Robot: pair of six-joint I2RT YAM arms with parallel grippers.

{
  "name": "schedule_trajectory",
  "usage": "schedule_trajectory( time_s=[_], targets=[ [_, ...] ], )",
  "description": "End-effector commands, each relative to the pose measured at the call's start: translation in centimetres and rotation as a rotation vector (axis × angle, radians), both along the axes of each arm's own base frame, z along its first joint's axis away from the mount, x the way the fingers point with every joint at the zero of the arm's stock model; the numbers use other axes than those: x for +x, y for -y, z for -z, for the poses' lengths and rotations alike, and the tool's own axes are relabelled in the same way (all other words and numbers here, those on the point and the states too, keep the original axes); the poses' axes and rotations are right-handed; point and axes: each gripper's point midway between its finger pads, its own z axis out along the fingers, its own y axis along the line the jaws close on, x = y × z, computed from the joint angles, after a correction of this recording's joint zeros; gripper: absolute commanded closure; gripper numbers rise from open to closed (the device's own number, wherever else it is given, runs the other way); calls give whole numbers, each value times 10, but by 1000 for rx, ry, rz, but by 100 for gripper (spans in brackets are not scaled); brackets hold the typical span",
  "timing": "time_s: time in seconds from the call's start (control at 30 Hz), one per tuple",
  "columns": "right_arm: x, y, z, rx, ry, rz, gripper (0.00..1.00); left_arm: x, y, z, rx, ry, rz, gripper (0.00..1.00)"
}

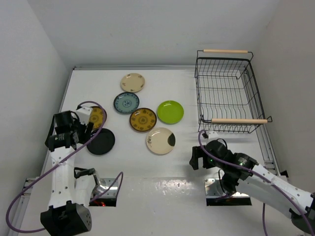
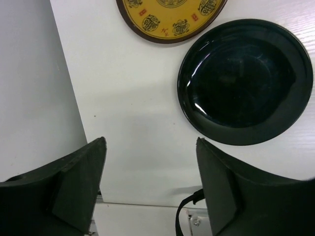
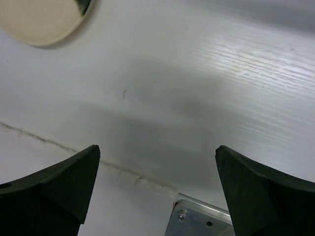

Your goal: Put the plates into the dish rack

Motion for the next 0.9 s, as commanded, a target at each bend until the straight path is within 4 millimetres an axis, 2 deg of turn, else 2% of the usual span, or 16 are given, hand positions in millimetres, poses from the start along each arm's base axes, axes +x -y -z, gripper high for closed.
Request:
schedule_trajectory(
  time_s=[0.0, 0.03, 0.07, 0.13, 0.17, 0.3, 0.43, 0.5, 0.53, 0.57, 0.6, 0.63, 0.67, 0.77, 0.83, 0.87],
  targets=[
    [19, 16, -8, -7, 52, 220, 0, 7, 5, -13, -58, 63, -38, 21],
    [19, 16, -11, 25, 33, 280, 0, 8, 2, -15, -48, 62, -47, 17],
    [21, 7, -17, 60, 48, 233, 0, 8, 2, -15, -48, 62, -47, 17],
    [21, -16, -23, 116, 84, 78, 0, 8, 1, -16, -28, 56, -27, 5],
    [22, -19, -23, 131, 86, 79, 0, 10, 5, -17, -43, 70, -8, 3],
    [38, -26, -16, 140, 84, 171, 10, 15, 18, -15, -85, 72, 56, 2],
    [63, -36, -10, 169, 116, 286, 24, 15, 14, -17, -72, 67, 42, 1],
    [74, -46, -9, 231, 134, 321, 23, 18, 13, -25, -66, 85, 43, 1],
    [70, -45, 4, 233, 121, 318, 19, 20, 11, -33, -74, 108, 20, 1],
    [83, -62, -15, 352, 178, 316, 16, 20, 9, -37, -78, 121, -9, 1],
    [79, -63, 1, 334, 149, 303, 15, 19, 5, -44, -64, 140, -34, 1],
    [74, -71, 2, 363, 124, 268, 14, 21, 2, -54, -55, 163, -53, 1],
    [80, -83, -5, 416, 142, 250, 14, 20, 1, -54, -49, 162, -60, 1],
    [82, -101, 0, 412, 82, 220, 19, 24, 5, -52, -44, 136, -27, 1],
    [81, -105, 16, 377, 30, 226, 23, 27, 6, -46, -38, 102, -3, 1],
    [83, -111, 14, 389, 25, 218, 25, 29, 5, -49, -36, 111, -2, 1]
  ],
)
